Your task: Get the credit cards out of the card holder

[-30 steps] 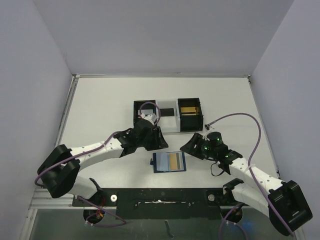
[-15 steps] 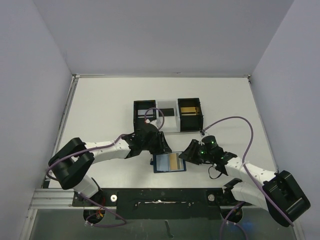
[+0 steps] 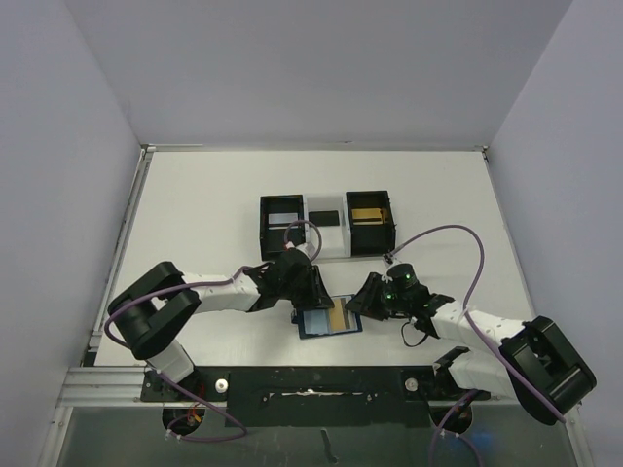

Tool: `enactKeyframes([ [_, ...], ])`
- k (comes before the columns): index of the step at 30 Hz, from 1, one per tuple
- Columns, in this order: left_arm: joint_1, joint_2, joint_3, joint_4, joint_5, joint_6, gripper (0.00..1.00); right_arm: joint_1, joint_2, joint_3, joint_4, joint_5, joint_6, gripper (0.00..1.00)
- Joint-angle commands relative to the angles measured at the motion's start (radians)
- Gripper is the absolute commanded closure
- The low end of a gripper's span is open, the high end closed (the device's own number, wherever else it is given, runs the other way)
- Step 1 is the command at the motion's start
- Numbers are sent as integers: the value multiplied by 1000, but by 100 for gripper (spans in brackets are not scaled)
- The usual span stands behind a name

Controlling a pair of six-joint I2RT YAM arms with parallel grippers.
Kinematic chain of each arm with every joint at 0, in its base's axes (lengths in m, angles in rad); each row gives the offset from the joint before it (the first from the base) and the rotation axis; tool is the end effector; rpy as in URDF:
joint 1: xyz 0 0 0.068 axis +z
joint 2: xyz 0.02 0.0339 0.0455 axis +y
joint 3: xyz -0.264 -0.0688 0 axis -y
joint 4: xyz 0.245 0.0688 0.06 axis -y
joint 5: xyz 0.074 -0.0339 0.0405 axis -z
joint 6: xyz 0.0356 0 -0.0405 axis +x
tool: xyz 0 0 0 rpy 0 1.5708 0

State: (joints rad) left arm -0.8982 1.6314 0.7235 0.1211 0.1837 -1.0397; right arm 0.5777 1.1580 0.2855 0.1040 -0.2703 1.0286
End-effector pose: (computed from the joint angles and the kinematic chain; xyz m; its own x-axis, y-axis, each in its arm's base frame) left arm 0.1887 -0.2473 0.1436 -0.9558 -0.1606 -0.2461 0.0498 0.7367 -0.6744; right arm 0.1585 0.1147 0.1310 -0.8890 0.4058 -0.2120 0.1442 0.6876 0.7116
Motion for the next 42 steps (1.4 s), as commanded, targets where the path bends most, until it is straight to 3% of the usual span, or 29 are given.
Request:
enactKeyframes([
  [1, -5, 1, -12, 20, -10, -6, 74, 8, 19, -8, 10, 38, -13, 71],
  [16, -6, 19, -106, 183, 30, -92, 77, 20, -9, -41, 28, -24, -11, 79],
  [25, -5, -3, -91, 179, 4, -62, 100, 35, -43, -41, -13, -12, -10, 82],
  [35, -4, -47, -79, 123, 18, 19, 100, 51, -86, 106, -157, -25, -118, 78],
  [39, -4, -53, -70, 115, 27, 20, 100, 73, -57, 85, -65, -51, -92, 75],
  [42, -3, -53, -70, 105, 25, 22, 100, 85, 8, 89, -89, -16, -78, 75],
])
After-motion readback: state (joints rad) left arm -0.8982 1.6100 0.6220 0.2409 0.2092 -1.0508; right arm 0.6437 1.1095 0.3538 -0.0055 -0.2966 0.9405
